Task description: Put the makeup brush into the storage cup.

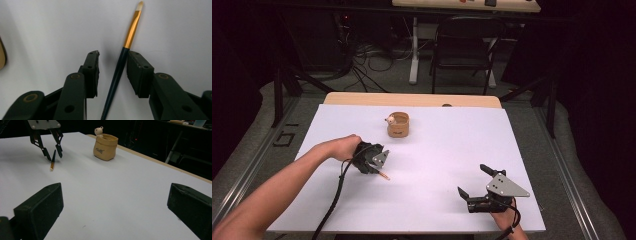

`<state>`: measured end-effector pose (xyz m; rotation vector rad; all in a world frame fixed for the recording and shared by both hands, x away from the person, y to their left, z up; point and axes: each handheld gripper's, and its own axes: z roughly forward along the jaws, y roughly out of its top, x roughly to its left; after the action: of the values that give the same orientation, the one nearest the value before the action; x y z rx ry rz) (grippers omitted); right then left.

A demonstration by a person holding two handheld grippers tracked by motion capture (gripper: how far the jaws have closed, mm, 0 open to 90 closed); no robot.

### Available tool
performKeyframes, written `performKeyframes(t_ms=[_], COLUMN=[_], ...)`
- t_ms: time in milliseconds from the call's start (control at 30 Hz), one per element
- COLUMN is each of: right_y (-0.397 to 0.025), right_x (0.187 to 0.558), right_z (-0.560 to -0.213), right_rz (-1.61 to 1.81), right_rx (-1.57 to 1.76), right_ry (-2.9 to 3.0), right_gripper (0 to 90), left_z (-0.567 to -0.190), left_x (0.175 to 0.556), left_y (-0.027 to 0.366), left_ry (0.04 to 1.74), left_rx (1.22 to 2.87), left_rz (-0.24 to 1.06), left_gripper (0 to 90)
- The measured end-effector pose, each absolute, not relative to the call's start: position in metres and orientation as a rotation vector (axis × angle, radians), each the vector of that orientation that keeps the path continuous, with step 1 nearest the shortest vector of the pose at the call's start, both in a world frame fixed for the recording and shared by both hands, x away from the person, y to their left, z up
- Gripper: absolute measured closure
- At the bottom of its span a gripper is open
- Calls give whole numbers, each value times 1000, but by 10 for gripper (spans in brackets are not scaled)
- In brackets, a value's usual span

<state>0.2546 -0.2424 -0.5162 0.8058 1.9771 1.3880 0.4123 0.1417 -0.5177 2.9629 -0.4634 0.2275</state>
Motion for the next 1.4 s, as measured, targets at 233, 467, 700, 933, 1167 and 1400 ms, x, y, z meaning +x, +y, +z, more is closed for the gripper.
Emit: performKeyframes(t_ms=[233, 467, 700, 933, 1167, 1400], right_y=[-243, -242, -242, -242, -242, -242], right_x=[255, 255, 254, 255, 254, 254], right_z=[-516, -517, -516, -516, -516, -516], right_rz=[1386, 1389, 1383, 1384, 1379, 1380], right_rx=[805, 803, 805, 804, 803, 799], right_ry=[1974, 1968, 1969, 1970, 1977, 1972], right_gripper=[0, 0, 0, 0, 0, 0], left_z=[-522, -523, -524, -523, -524, -524], left_x=[412, 412, 412, 412, 411, 411], left_y=[138, 137, 136, 134, 134, 133], left_ry=[-450, -468, -476, -516, -517, -522], left_rx=[2976, 2985, 2987, 2998, 3004, 3006], left_rz=[158, 134, 115, 112, 104, 105], left_gripper=[684, 732, 771, 797, 820, 825])
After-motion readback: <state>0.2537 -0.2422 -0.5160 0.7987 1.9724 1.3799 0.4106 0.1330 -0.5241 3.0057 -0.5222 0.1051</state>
